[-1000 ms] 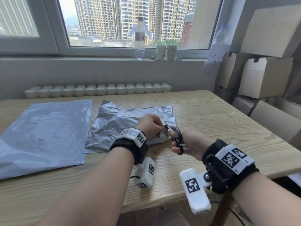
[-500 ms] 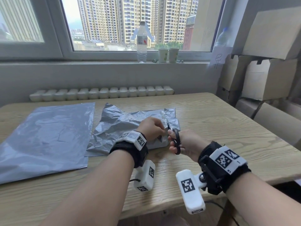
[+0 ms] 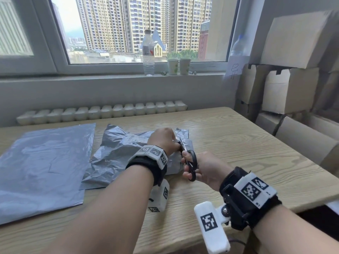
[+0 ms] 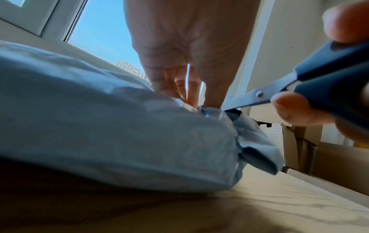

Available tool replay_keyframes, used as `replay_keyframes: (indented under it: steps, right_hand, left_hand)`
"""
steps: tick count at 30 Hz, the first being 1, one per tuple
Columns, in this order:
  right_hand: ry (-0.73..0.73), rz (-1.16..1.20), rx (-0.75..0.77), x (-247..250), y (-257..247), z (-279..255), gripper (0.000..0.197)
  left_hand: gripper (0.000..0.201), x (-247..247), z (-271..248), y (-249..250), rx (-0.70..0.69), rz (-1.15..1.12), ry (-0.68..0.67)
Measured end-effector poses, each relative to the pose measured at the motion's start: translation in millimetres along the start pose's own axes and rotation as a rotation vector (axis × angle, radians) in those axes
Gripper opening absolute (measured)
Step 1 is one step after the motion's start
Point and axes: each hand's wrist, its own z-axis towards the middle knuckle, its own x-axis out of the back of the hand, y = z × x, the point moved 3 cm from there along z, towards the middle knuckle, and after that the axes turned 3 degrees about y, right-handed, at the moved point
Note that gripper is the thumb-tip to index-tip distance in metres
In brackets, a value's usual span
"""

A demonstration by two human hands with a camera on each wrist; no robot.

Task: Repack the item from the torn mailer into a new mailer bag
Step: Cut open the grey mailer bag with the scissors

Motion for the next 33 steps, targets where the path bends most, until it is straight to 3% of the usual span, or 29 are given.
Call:
replay_keyframes:
  steps: [2,10,21,28,33]
  right_hand:
    - [-0.003,-0.009,-0.009,-1,0,1,0.018]
    - [-0.007,-0.035,-0.060,-8,1,9,0.025]
    - [0.063,0.002,0.005,-13,-2,13,0.018]
    - [0.007,0.125,0.005,-5,-10,5,0.020]
    - [-0.005,0.086,-0.024,-3,-13,4,0.022]
  left_hand:
    - [0.022,-2,3,-1,0.031,0.011,0.055]
    - [0.011,-3,4,-4,-0.024,-0.037,0.041]
    - [0.009,-5,0,-21,0.060,-0.193,0.056]
    - [0.027,-2,2,-18,0.073,-0.243,0.108]
    - [0.023,0,5,-21,0.071,-0.282,0.127]
